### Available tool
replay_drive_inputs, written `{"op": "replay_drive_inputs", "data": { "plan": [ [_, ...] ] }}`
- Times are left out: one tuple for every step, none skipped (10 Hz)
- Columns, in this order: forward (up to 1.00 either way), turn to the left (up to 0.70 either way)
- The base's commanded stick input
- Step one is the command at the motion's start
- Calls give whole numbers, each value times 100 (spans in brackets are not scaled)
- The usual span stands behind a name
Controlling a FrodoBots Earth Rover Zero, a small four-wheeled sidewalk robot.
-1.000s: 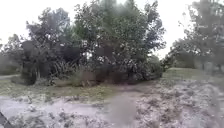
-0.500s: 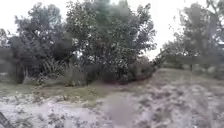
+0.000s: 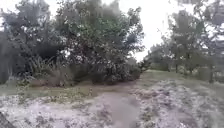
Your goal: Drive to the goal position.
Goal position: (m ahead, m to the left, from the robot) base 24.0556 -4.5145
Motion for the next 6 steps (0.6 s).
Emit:
{"op": "replay_drive_inputs", "data": {
  "plan": [
    [0,-45],
    [0,-45],
    [0,-45],
    [0,-45],
    [0,-45],
    [0,-45]
  ]
}}
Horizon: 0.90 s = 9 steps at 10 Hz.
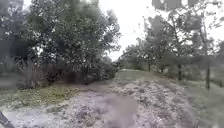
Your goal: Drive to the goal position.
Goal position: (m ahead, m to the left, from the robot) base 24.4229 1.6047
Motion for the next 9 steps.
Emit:
{"op": "replay_drive_inputs", "data": {
  "plan": [
    [0,-45],
    [0,-45],
    [0,-45],
    [0,-45],
    [0,-45],
    [0,-45],
    [0,-45],
    [0,-45],
    [0,-45]
  ]
}}
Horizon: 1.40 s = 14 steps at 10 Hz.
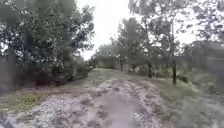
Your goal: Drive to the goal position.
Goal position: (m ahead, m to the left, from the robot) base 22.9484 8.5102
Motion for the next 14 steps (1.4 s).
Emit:
{"op": "replay_drive_inputs", "data": {
  "plan": [
    [0,-45],
    [0,-38],
    [0,-6],
    [0,0],
    [0,0],
    [0,0],
    [0,0],
    [0,0],
    [0,0],
    [0,0],
    [0,0],
    [0,0],
    [0,6],
    [0,36]
  ]
}}
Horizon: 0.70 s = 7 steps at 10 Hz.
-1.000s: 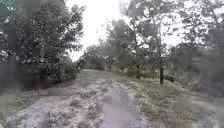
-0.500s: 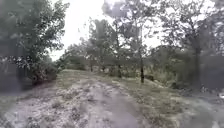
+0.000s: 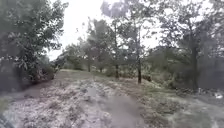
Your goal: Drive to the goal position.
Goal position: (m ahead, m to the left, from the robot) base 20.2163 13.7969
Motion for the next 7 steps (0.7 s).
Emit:
{"op": "replay_drive_inputs", "data": {
  "plan": [
    [79,31],
    [100,27],
    [100,27],
    [100,3],
    [100,25],
    [100,27],
    [100,3]
  ]
}}
